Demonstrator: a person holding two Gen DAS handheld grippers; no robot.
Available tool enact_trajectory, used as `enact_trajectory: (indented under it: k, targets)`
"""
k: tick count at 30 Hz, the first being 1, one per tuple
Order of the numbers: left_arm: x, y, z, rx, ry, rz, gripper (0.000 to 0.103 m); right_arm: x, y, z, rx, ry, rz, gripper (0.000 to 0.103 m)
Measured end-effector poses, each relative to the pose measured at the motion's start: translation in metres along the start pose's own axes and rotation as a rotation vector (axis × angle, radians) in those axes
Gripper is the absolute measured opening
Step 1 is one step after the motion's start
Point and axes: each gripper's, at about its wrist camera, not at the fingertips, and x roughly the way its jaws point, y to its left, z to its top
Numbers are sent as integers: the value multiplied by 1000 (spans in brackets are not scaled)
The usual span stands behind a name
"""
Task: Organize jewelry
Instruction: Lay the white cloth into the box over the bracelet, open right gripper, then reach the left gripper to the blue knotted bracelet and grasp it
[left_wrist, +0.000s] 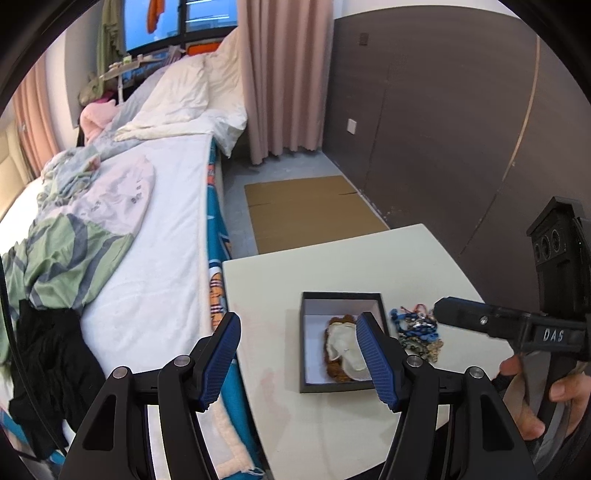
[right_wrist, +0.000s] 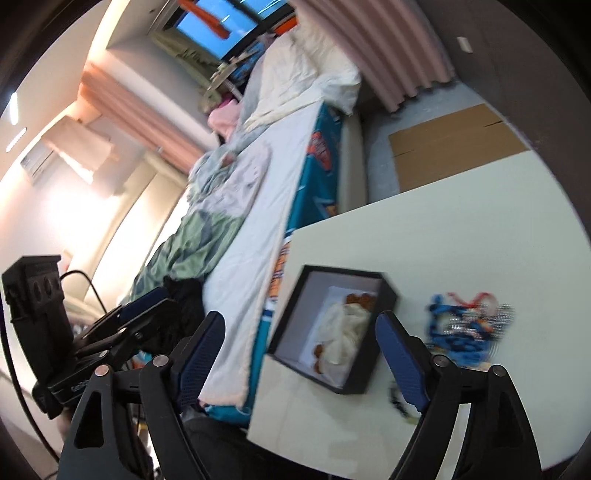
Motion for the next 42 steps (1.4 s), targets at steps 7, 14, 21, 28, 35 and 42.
enact_trajectory:
  k: [7,14,21,28,35,42]
  targets:
    - [9,-29,0,60,17,-33,66,-40,-31,-1,34,-48,-80,84]
    - [28,-61,0,114,46,-81,66,-72,-59,-5,74,-82,-147,84]
    - [58,-100,-1,181,97,-128,66,-95,-91,-8,138,-104,-189,84]
    - [88,-133,-1,229,149,-161,66,-107,-118,-12,200,-112,-203,84]
    - [123,-169,-11,327,224,-182,52,-110,-140,-12,247,-108,-209,84]
    - [158,-189,-29,383,321,-180,41,-107,-153,-12,243,-71,-208,84]
